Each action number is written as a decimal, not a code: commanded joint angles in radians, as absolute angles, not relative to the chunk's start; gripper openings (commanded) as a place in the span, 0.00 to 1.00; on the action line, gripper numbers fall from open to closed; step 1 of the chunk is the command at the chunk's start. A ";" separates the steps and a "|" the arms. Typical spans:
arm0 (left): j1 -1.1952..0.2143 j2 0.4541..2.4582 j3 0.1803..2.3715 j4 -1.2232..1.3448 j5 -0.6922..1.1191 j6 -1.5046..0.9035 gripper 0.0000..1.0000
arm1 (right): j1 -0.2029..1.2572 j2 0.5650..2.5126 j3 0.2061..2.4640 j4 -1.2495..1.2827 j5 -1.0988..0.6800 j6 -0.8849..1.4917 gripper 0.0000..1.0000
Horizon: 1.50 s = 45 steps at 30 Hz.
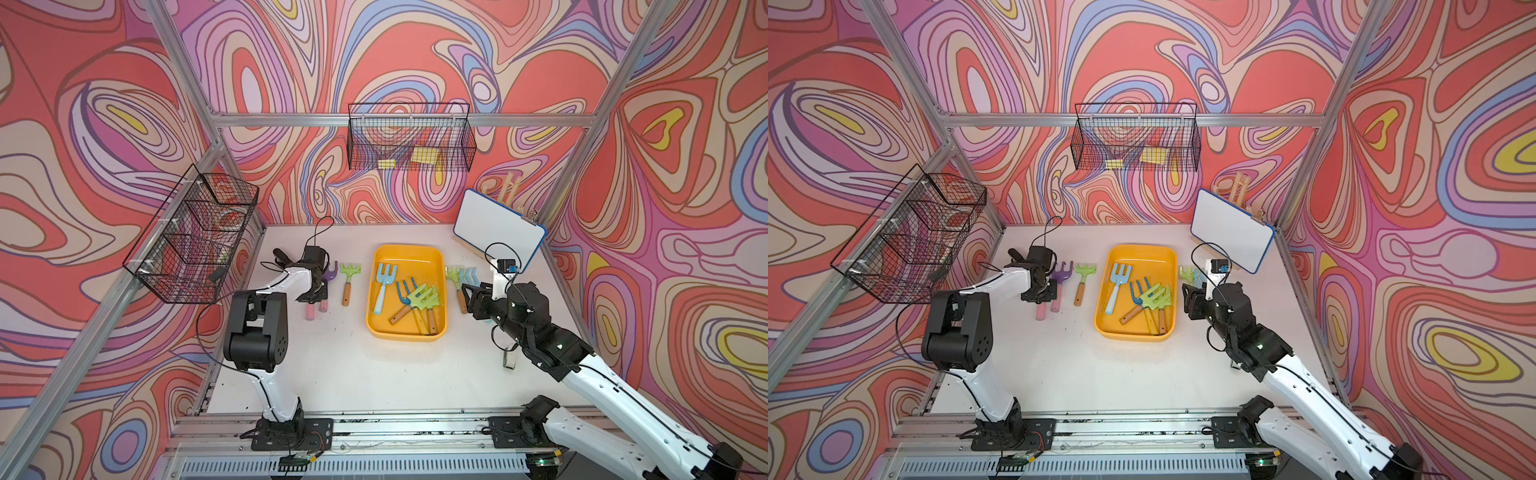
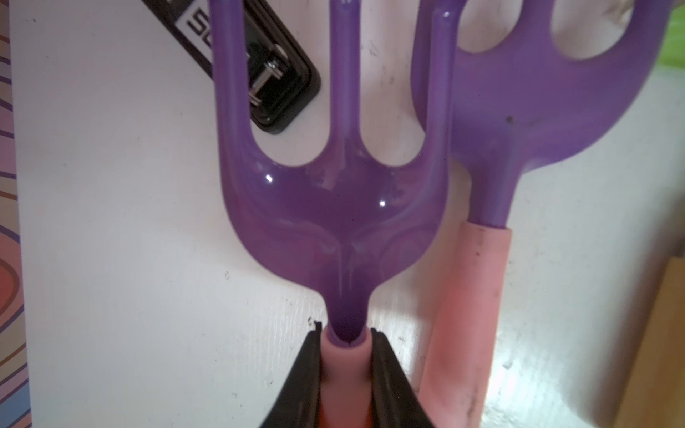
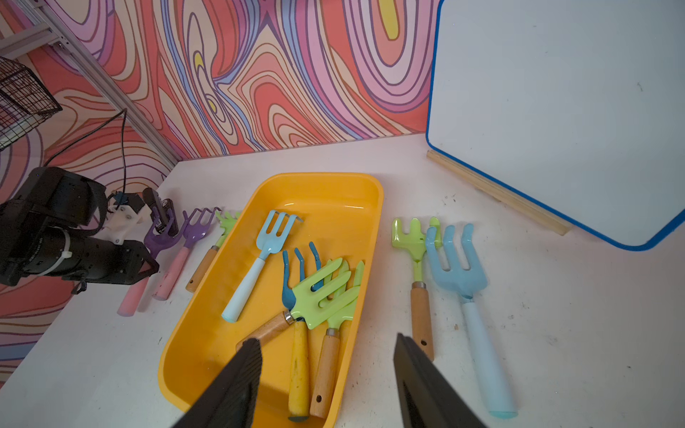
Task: Take the hand rake out of the storage box
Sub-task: Place the rake at the center of the board.
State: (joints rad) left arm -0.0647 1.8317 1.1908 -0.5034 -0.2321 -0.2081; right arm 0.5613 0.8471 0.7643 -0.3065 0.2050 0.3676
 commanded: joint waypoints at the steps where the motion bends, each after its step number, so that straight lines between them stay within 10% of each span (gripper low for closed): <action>1: -0.049 1.863 1.221 -0.510 -0.223 -0.199 0.12 | 0.557 0.855 0.756 -0.302 0.212 0.359 0.62; 17: -0.008 1.932 1.265 -0.528 -0.207 -0.192 0.18 | 0.557 0.839 0.744 -0.299 0.211 0.358 0.62; 34: -0.009 1.840 1.240 -0.508 -0.169 -0.192 0.62 | 0.557 0.865 0.773 -0.326 0.202 0.359 0.62; 45: -0.042 1.594 1.111 -0.359 -0.061 -0.239 0.60 | 0.557 1.111 0.888 -0.365 0.129 0.342 0.72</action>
State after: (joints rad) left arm -0.0216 1.6459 1.1664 -0.4347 -0.1276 -0.2138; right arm 0.5613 1.0542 0.8417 -0.3450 0.1638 0.3565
